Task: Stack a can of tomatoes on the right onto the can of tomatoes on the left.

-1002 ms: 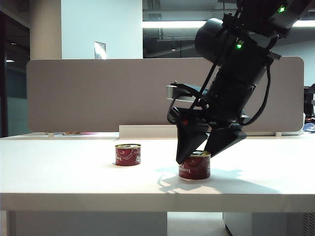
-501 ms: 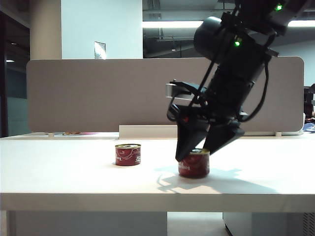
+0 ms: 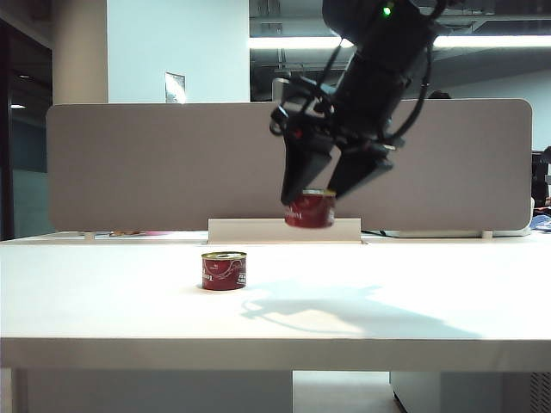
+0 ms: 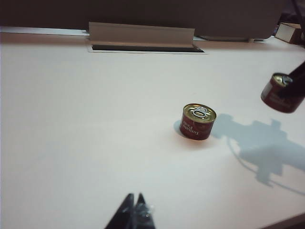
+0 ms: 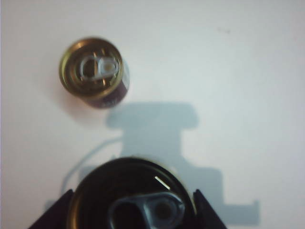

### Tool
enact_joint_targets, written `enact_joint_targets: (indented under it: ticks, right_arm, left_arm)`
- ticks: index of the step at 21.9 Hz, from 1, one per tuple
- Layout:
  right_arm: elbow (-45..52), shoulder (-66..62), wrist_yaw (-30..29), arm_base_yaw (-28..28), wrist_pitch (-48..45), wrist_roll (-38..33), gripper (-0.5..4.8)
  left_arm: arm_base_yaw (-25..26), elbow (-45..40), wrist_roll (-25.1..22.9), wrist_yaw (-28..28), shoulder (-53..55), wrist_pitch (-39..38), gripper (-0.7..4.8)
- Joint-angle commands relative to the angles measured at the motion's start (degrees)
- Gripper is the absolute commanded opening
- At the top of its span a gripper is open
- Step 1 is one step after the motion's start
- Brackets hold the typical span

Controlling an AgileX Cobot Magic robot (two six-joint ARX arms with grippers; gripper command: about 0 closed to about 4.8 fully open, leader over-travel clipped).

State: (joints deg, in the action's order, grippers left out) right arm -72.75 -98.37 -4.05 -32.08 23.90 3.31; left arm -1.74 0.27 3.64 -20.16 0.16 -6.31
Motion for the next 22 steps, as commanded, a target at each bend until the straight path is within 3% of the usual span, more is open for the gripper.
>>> enact_joint_targets:
  ticks: [1, 22]
  right_arm:
    - [-2.64, 0.26, 0.09, -0.09, -0.07, 0.22, 2.27]
    - [-27.91, -19.98, -0.83, -4.76, 8.07, 0.2, 2.27]
  left_arm:
    - [0.02, 0.2, -0.24, -0.02, 0.07, 0.39, -0.06]
    - [0.04, 0.2, -0.24, -0.02, 0.07, 0.37, -0.06]
